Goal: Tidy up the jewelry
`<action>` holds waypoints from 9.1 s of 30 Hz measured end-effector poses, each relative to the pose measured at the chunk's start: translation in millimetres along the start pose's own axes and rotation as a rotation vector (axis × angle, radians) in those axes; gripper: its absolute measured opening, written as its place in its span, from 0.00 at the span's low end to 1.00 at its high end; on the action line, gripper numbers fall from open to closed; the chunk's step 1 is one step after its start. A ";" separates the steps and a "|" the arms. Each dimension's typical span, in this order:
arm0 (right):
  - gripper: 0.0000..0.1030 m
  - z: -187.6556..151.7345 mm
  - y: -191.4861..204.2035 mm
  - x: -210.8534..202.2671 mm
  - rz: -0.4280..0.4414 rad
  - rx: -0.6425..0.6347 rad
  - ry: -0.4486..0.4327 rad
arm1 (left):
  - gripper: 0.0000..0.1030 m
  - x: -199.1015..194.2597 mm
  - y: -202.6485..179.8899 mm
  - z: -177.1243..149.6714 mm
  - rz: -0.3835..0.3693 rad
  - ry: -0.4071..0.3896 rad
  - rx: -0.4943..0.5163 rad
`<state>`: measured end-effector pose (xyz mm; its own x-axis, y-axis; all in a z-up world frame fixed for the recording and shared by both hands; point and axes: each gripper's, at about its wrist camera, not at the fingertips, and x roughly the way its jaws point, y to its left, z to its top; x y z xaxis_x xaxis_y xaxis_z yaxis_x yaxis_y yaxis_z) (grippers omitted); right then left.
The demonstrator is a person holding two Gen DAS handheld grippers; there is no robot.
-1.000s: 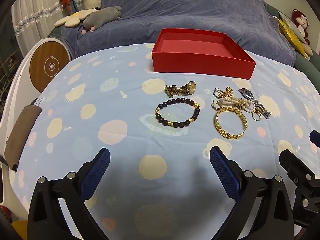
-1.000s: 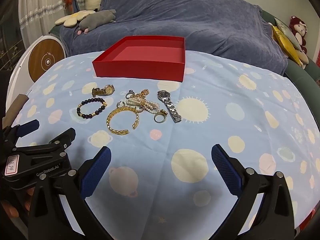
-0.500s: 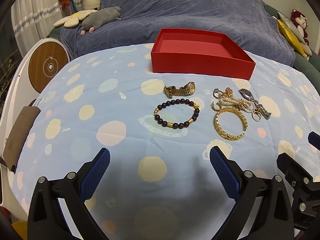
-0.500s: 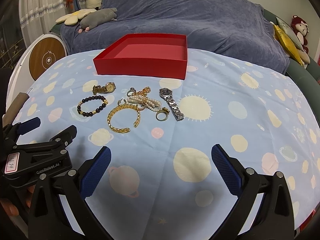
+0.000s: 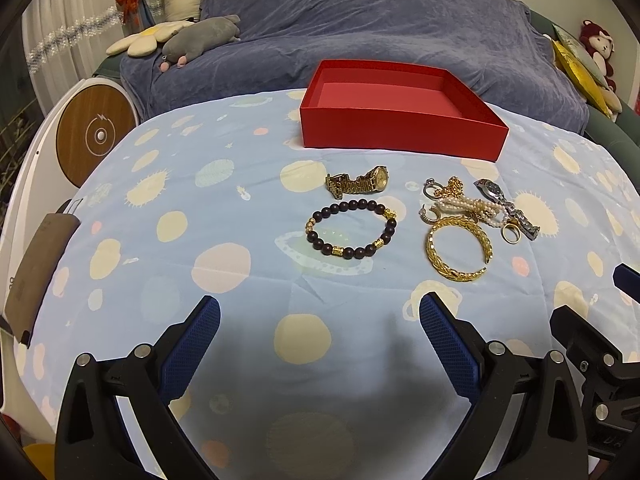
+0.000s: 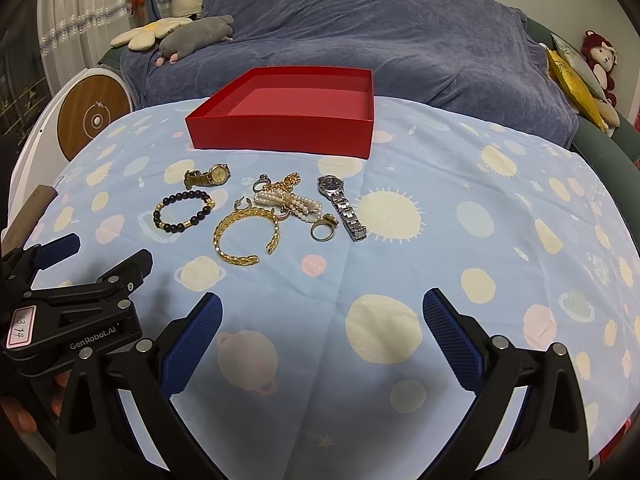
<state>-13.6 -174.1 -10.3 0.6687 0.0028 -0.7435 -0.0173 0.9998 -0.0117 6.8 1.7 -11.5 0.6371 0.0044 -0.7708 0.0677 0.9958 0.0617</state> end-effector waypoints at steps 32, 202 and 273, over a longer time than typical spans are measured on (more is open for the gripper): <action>0.95 -0.4 1.2 0.4 -0.001 -0.001 0.001 | 0.94 0.2 0.4 0.1 -0.004 0.001 -0.001; 0.24 296.9 -55.6 219.6 0.106 0.120 -0.007 | 0.53 186.1 -41.0 299.3 -0.157 -0.058 0.126; 0.20 64.2 15.9 90.5 0.223 -0.094 0.103 | 0.80 69.1 42.8 45.4 -0.145 0.111 0.008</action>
<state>94.4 -156.7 -34.8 0.5617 0.2161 -0.7986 -0.2276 0.9684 0.1019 88.7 40.4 -33.3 0.5313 -0.1285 -0.8374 0.1588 0.9860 -0.0506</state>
